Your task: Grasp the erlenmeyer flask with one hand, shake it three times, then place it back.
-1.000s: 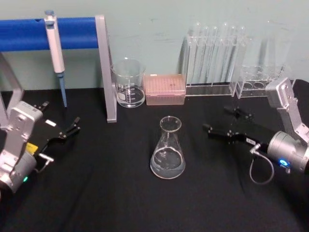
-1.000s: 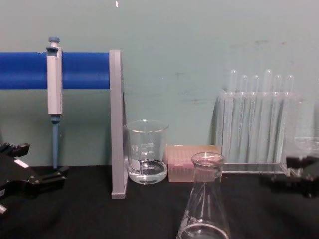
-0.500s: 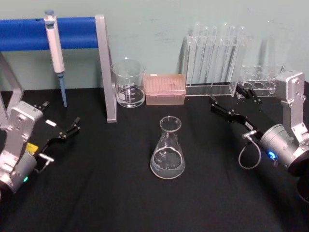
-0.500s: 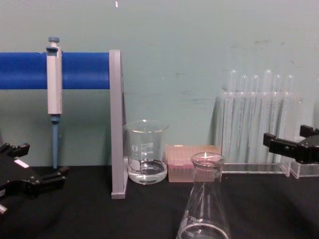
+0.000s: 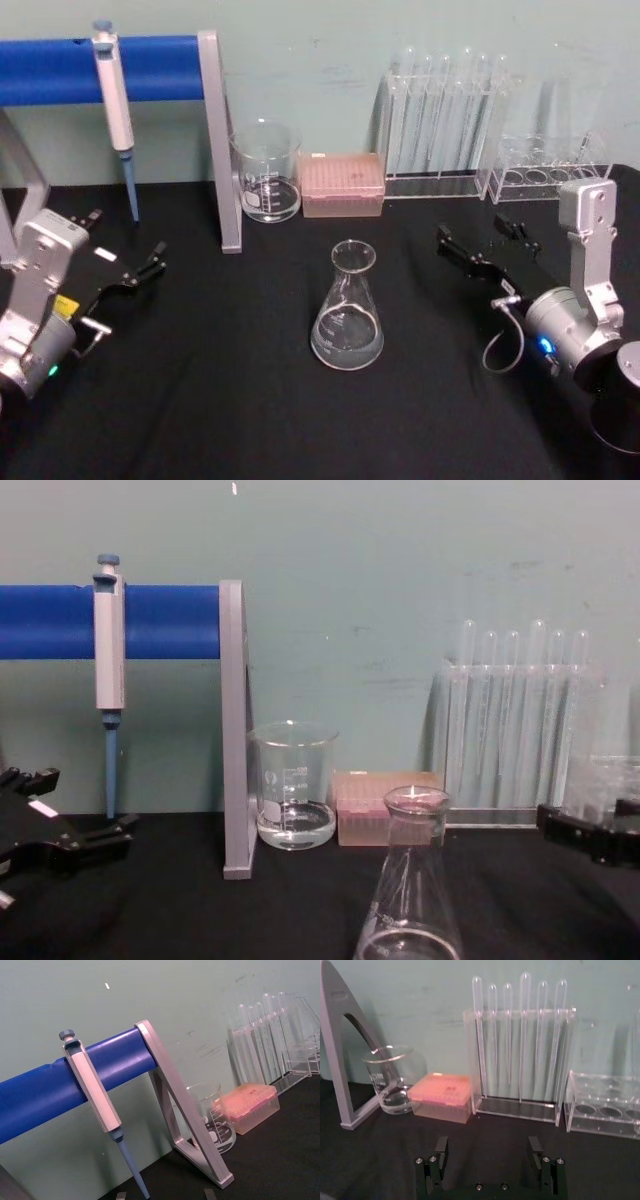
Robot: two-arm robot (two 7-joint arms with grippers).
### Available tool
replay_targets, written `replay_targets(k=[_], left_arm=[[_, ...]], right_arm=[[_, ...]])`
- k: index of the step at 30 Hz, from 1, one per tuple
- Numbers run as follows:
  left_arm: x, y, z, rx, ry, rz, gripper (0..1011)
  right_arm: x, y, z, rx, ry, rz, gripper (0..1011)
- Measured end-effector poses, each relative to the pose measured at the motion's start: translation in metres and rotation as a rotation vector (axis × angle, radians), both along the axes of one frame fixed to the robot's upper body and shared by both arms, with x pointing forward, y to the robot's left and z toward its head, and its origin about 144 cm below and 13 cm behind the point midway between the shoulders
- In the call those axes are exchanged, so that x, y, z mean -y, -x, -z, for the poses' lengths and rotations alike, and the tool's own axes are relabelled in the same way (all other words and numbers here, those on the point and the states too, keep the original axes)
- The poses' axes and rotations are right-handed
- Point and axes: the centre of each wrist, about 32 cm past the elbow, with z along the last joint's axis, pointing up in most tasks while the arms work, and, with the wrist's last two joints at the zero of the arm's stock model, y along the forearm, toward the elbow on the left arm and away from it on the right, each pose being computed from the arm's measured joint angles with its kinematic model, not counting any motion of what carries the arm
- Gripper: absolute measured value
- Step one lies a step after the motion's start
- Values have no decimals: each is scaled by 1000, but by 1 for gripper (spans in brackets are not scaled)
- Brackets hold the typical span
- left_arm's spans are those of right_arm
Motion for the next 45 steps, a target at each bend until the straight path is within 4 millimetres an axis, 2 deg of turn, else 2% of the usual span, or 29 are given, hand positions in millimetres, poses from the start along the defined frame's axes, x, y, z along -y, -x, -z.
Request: replay_targets(k=[45], left_arm=[[0, 0, 0, 0, 0, 0, 1001]], right_arm=[[-1, -1, 2, -25, 19, -21, 1000]])
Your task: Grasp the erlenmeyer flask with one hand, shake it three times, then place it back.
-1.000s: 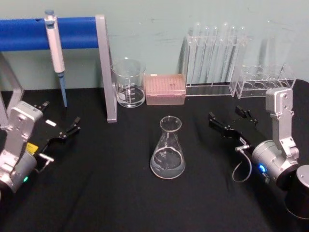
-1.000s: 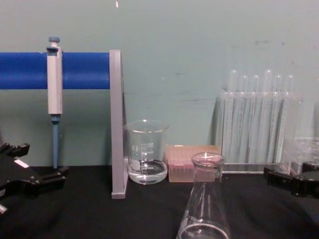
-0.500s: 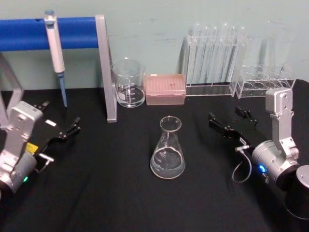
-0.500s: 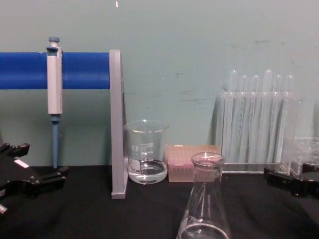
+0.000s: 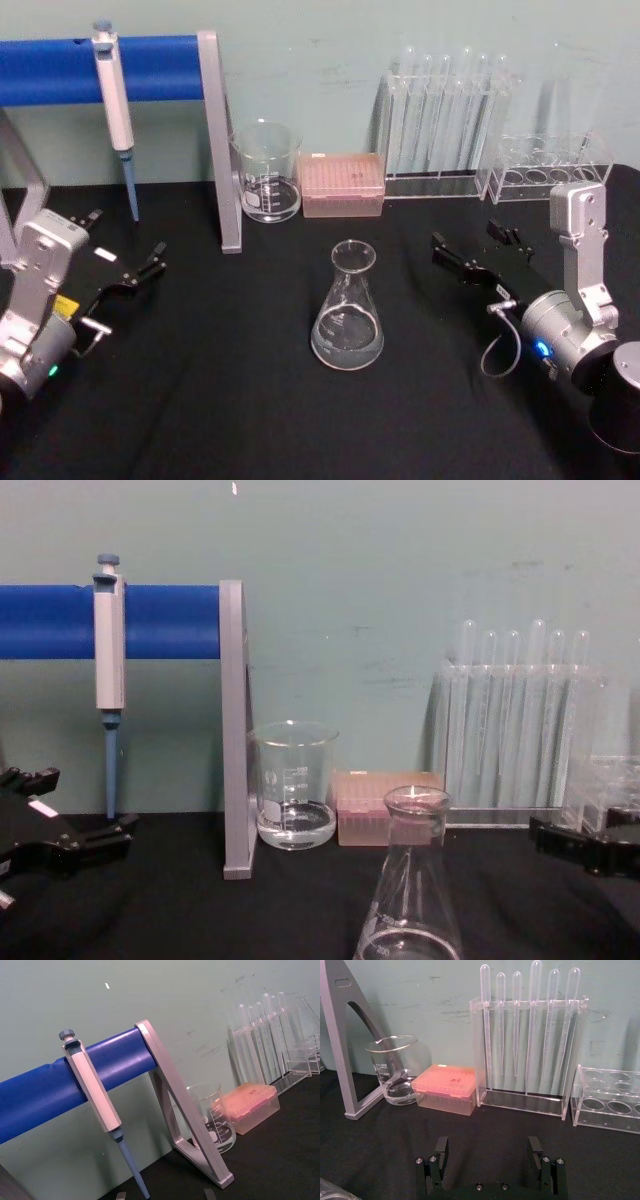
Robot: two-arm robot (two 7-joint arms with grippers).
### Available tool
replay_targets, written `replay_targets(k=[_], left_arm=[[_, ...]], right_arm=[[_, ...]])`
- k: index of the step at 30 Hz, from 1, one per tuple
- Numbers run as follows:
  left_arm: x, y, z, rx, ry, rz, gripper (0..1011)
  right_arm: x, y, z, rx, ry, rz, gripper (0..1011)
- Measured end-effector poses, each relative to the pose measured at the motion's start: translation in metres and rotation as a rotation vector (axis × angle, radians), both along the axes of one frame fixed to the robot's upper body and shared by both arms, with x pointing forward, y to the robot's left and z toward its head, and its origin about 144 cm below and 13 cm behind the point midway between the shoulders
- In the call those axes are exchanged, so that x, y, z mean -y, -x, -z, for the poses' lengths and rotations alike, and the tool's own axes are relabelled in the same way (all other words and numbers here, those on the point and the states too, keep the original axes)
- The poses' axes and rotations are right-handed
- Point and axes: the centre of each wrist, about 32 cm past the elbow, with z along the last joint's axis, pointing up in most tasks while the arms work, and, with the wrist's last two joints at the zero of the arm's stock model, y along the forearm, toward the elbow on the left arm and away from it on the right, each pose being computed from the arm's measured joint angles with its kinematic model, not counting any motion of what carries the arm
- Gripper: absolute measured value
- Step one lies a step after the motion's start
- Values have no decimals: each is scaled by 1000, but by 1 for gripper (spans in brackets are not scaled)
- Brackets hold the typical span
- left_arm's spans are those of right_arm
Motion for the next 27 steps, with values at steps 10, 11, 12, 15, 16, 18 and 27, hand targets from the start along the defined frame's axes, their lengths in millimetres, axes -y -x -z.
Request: replay_targets(k=[10, 11, 12, 15, 16, 18, 27], left_arm=[[0, 0, 0, 0, 0, 0, 1001], [0, 0, 0, 0, 0, 0, 1001], [0, 0, 0, 0, 0, 0, 1001], [0, 0, 0, 0, 0, 0, 1001], [0, 0, 0, 0, 0, 0, 1001], [0, 0, 0, 0, 0, 0, 1001], [0, 0, 0, 0, 0, 0, 1001]], right_arm=[[0, 0, 0, 0, -1, 1, 1000], [0, 0, 0, 0, -1, 1, 1000], [0, 0, 0, 0, -1, 1, 1000], [0, 0, 0, 0, -1, 1, 1000], [0, 0, 0, 0, -1, 1, 1000], [0, 0, 0, 0, -1, 1, 1000], [0, 0, 0, 0, -1, 1, 1000]])
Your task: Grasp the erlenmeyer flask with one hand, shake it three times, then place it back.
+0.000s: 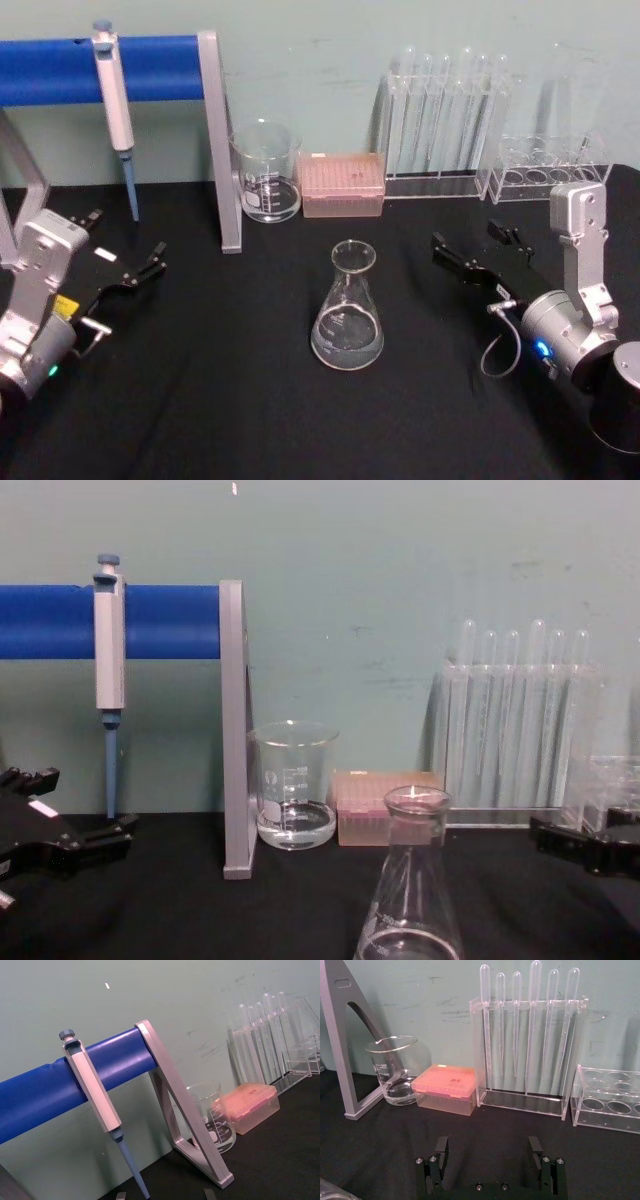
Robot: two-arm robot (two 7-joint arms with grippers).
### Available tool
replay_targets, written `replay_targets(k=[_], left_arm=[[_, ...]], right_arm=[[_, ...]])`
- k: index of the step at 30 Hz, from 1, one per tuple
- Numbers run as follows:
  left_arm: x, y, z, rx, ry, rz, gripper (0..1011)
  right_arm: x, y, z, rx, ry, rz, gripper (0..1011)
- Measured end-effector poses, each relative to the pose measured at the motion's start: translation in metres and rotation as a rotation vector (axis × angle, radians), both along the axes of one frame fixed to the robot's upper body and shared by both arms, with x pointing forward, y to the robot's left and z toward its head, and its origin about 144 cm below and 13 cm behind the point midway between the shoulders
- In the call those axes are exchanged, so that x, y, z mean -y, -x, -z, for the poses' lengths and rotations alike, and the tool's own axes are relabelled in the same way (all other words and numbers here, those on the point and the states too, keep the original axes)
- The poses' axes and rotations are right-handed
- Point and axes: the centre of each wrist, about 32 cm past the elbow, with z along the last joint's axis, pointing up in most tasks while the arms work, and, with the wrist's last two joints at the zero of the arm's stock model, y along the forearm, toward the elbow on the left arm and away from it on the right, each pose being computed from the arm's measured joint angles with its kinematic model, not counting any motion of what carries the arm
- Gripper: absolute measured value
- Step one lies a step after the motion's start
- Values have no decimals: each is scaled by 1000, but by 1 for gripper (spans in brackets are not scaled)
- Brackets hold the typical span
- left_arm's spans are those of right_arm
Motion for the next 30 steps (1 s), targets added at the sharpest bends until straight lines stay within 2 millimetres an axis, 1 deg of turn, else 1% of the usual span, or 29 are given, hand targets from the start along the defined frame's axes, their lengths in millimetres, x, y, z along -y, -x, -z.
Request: replay_targets(k=[30], left_arm=[[0, 0, 0, 0, 0, 0, 1001]], right_arm=[[0, 0, 0, 0, 0, 0, 1000]])
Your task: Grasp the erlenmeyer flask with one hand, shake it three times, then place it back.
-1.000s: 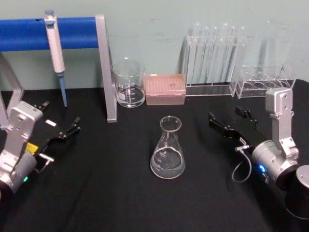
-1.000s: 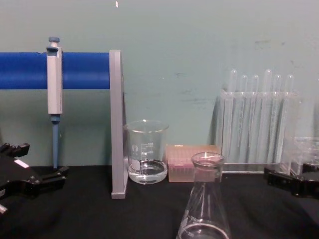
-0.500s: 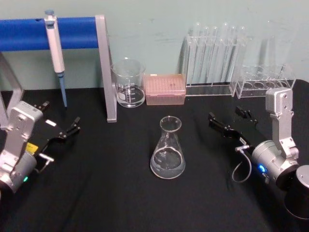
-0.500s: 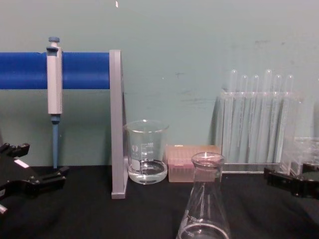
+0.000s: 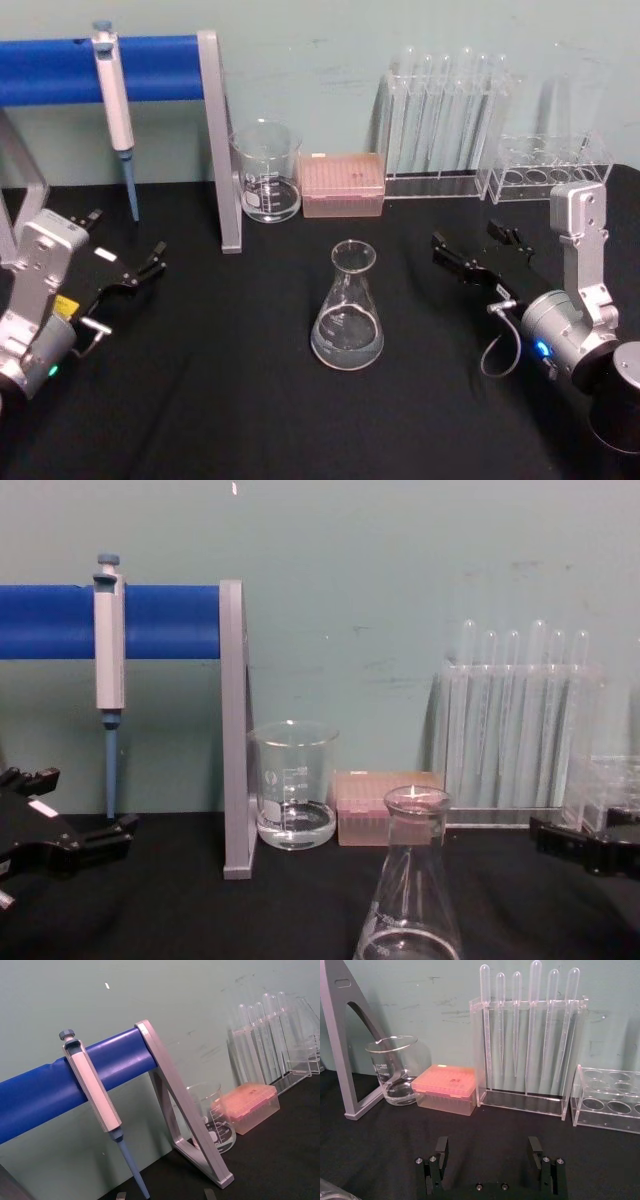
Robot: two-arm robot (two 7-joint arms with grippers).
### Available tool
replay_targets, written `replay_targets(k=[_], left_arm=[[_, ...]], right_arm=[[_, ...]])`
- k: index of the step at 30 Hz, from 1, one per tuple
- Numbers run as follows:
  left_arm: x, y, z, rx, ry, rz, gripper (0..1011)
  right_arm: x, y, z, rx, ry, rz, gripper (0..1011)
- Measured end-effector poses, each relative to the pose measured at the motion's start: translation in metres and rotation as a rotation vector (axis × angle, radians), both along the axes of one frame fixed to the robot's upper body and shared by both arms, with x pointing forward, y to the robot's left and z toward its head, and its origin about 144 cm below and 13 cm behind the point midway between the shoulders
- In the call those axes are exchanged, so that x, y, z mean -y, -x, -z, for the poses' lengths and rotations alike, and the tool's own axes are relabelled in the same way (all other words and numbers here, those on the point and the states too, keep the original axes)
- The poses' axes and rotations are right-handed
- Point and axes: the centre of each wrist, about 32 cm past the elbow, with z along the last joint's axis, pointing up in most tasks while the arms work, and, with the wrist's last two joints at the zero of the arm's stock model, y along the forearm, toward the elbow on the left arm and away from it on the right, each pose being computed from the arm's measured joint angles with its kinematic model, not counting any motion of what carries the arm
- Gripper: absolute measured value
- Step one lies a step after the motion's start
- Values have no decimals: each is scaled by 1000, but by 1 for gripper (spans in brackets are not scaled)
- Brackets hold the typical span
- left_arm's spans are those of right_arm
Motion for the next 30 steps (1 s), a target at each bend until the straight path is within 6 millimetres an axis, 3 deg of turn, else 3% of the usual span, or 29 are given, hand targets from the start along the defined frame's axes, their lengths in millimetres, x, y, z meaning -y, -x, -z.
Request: replay_targets(k=[30], left_arm=[[0, 0, 0, 0, 0, 0, 1001]], right_arm=[[0, 0, 0, 0, 0, 0, 1000]])
